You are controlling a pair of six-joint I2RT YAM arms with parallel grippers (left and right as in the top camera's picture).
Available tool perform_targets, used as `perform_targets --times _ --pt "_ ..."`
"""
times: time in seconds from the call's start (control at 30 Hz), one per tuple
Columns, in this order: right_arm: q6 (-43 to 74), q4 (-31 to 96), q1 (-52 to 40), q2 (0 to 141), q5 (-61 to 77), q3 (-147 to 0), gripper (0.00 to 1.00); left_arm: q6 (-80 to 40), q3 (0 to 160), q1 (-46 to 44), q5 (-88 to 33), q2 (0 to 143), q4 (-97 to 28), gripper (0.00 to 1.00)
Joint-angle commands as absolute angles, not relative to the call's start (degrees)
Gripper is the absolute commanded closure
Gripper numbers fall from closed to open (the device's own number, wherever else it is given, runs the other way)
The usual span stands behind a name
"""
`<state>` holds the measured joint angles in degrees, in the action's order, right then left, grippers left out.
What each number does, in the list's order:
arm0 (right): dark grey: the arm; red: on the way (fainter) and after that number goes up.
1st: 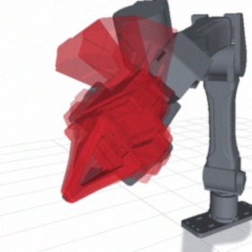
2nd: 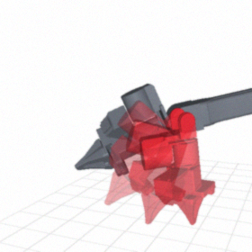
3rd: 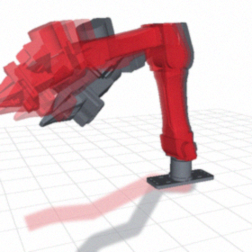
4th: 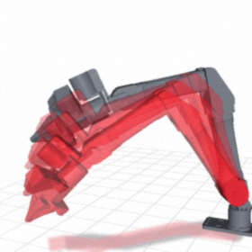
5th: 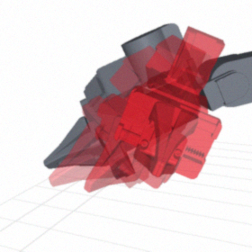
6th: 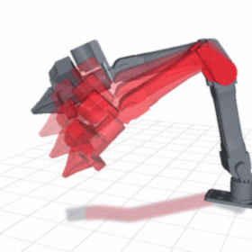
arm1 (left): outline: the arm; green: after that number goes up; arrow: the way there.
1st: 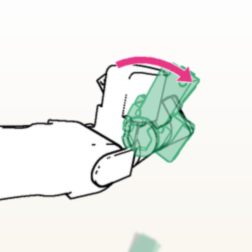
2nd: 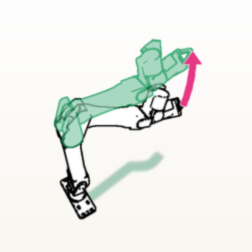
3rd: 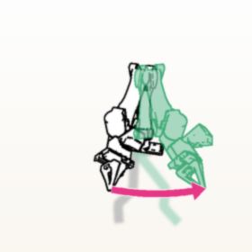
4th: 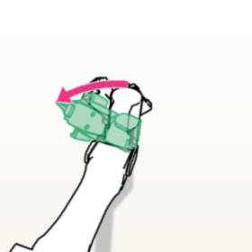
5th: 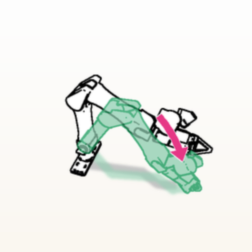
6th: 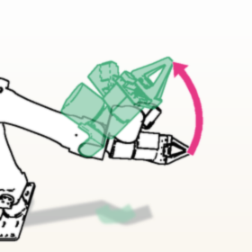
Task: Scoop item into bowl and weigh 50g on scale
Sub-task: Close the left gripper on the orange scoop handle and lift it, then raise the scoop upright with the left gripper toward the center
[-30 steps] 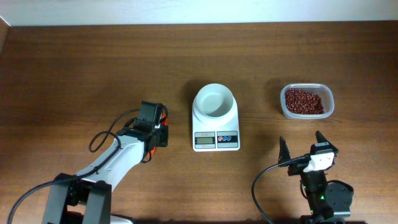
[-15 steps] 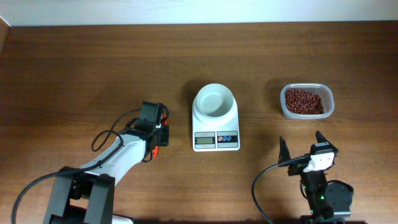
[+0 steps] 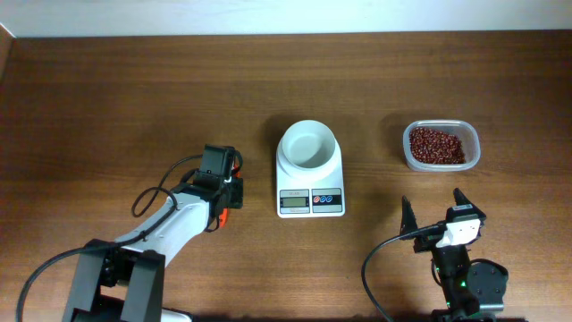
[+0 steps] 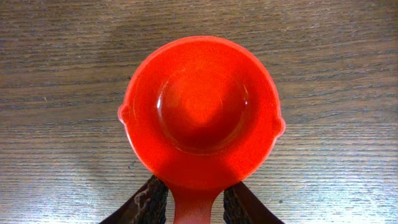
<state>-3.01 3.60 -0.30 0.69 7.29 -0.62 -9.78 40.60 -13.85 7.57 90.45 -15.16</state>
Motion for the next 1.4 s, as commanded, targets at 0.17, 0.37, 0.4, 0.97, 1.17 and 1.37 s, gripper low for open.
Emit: perform_targets --times 0.17,0.37,0.4,0.97,1.17,1.37 --pt "-2.72 3.92 0.08 0.19 6.81 -0.32 0.01 -9.32 40.12 -14.09 8.01 90.85 -14.98 0.78" --pt "-2.72 3.92 0.08 0.19 6.81 -0.32 0.01 -9.32 40.12 -14.09 8.01 90.85 -14.98 0.73" --pt "-2.72 3.92 0.08 0.19 6.81 -0.32 0.01 -9.32 40.12 -14.09 8.01 90.85 -14.96 0.72" --pt "-2.72 3.92 0.08 0.19 6.83 -0.32 0.01 -10.79 41.12 -14.09 7.94 86.98 -17.08 0.92" --pt "-2.72 3.92 0.08 0.19 6.83 -0.32 0.01 -26.0 43.79 -14.02 7.75 76.9 -22.63 1.0" --pt "-2.72 3.92 0.08 0.19 6.83 -0.32 0.01 -42.89 46.15 -9.39 -7.75 66.89 -24.51 1.0"
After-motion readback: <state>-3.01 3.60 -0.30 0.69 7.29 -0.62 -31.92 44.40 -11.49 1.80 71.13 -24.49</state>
